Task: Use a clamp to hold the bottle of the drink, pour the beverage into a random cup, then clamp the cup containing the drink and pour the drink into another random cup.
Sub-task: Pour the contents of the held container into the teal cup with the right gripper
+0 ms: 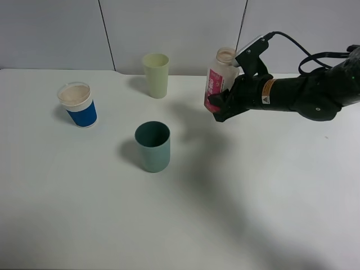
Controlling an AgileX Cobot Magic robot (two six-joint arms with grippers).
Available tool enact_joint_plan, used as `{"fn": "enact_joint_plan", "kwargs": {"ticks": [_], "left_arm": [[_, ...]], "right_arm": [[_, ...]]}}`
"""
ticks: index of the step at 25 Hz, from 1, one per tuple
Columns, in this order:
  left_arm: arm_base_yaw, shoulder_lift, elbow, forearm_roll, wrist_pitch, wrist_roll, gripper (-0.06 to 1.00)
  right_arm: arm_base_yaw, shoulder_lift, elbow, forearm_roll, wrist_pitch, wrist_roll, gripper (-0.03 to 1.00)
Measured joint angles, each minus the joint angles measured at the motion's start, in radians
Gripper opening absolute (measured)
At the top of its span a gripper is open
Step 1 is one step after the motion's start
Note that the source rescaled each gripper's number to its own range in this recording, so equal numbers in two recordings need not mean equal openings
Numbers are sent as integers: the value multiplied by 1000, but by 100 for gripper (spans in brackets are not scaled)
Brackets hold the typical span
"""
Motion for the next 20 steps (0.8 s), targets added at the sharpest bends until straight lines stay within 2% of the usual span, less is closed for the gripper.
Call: {"fn": "enact_joint_plan", "kwargs": {"ticks": [6, 10, 20], "left_arm": [[0, 0, 0, 0, 0, 0, 100], [0, 0, 0, 0, 0, 0, 100], [0, 0, 0, 0, 0, 0, 100]], "right_arm": [[69, -11, 0, 6, 53, 0, 2], [120, -11, 0, 46, 68, -2, 2], [225, -39, 1, 90, 193, -90, 2]]}}
